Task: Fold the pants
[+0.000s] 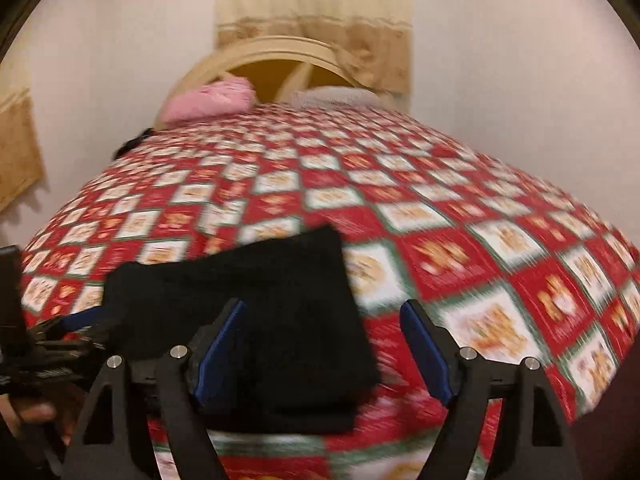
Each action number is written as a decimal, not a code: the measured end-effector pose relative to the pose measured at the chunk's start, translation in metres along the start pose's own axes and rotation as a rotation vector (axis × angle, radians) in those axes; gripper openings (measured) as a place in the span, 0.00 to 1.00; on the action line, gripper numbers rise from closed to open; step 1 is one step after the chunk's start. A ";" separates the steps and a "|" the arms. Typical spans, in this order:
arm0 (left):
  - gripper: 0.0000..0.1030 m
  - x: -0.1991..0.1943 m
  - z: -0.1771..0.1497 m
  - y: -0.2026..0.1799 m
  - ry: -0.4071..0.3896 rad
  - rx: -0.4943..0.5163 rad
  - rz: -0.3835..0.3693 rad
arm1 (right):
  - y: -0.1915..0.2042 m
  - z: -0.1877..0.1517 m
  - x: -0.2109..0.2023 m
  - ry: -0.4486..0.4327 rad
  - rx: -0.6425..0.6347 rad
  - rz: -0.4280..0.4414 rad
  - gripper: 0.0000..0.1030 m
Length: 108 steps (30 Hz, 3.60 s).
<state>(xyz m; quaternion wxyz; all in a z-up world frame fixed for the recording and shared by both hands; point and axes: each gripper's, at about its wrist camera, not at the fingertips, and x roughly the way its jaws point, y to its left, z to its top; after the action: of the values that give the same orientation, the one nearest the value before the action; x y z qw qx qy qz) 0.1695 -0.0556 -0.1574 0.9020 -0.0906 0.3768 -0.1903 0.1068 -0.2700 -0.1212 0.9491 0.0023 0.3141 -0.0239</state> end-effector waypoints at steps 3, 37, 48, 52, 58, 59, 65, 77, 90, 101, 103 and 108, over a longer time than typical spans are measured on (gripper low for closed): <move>0.97 0.000 0.000 0.000 0.000 0.001 0.001 | 0.018 0.005 0.010 -0.011 -0.036 0.077 0.77; 1.00 -0.008 -0.018 0.014 0.024 -0.010 0.031 | 0.088 0.034 0.046 0.163 -0.071 0.480 0.77; 1.00 -0.016 -0.016 0.022 0.018 -0.042 0.000 | 0.093 0.027 0.087 0.243 -0.048 0.407 0.76; 1.00 -0.018 -0.011 0.030 0.006 -0.074 0.017 | 0.046 0.023 0.043 0.112 -0.035 0.261 0.76; 1.00 -0.013 -0.007 0.033 0.018 -0.090 0.014 | -0.018 -0.019 0.028 0.184 0.085 0.206 0.76; 1.00 -0.013 -0.006 0.032 0.018 -0.083 0.015 | -0.017 -0.027 0.028 0.176 0.044 0.179 0.76; 1.00 -0.011 0.003 0.038 0.026 -0.094 0.002 | -0.023 -0.021 0.010 0.139 0.049 0.201 0.75; 1.00 0.010 0.009 0.033 0.085 -0.053 0.008 | -0.068 -0.018 0.046 0.183 0.237 0.225 0.63; 1.00 0.022 0.015 0.033 0.135 -0.034 0.007 | -0.043 -0.017 0.076 0.139 0.176 0.261 0.62; 0.68 0.012 0.014 0.037 0.092 -0.047 -0.109 | -0.043 -0.020 0.066 0.117 0.207 0.327 0.32; 0.53 0.010 0.013 0.039 0.076 -0.059 -0.134 | -0.040 -0.018 0.061 0.108 0.212 0.338 0.29; 0.23 -0.001 0.014 0.052 0.030 -0.122 -0.201 | -0.030 -0.008 0.041 0.073 0.185 0.364 0.28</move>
<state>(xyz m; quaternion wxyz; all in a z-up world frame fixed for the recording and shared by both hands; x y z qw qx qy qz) 0.1931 -0.0079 -0.1635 0.8655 -0.1795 0.3902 -0.2577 0.1334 -0.3019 -0.1513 0.9216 0.1468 0.3391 0.1194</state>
